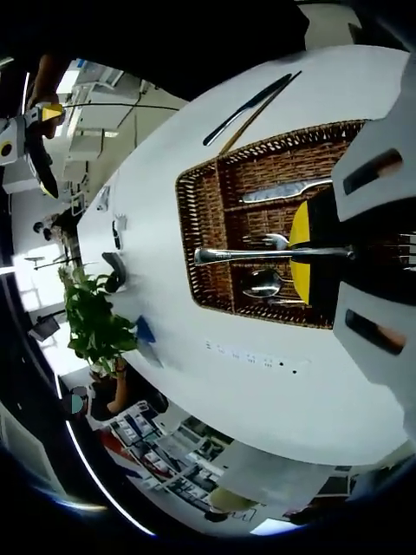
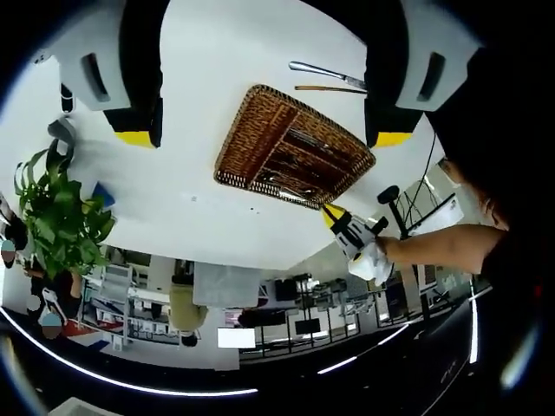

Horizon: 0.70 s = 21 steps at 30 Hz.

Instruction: Arrange the knives, forks, and spoons in their matching storage slots by inserting each utensil handle-first until every utensil is classified and aligned in the correct compartment

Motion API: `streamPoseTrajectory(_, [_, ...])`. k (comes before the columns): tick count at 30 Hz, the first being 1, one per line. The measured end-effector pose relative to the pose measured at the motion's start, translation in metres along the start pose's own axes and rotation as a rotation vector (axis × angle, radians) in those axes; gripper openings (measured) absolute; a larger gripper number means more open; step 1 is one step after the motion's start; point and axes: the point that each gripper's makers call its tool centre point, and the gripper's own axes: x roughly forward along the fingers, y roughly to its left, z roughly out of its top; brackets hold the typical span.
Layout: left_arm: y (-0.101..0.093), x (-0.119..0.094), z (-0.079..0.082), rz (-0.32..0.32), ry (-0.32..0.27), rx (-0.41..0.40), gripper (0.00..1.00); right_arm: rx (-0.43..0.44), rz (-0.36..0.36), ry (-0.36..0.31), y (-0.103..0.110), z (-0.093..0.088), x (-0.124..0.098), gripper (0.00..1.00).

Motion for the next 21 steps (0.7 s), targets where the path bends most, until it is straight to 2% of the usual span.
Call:
streamPoseTrajectory(13, [-0.009, 0.025, -0.019, -0.018, 0.001, -0.024, 0.01, 0.013, -0.002, 0.018, -0.006, -0.005, 0.003, 1.00])
streamPoseTrajectory(21, [-0.018, 0.040, -0.042, -0.030, 0.031, -0.038, 0.01, 0.017, 0.001, 0.020, -0.005, -0.004, 0.005, 1.00])
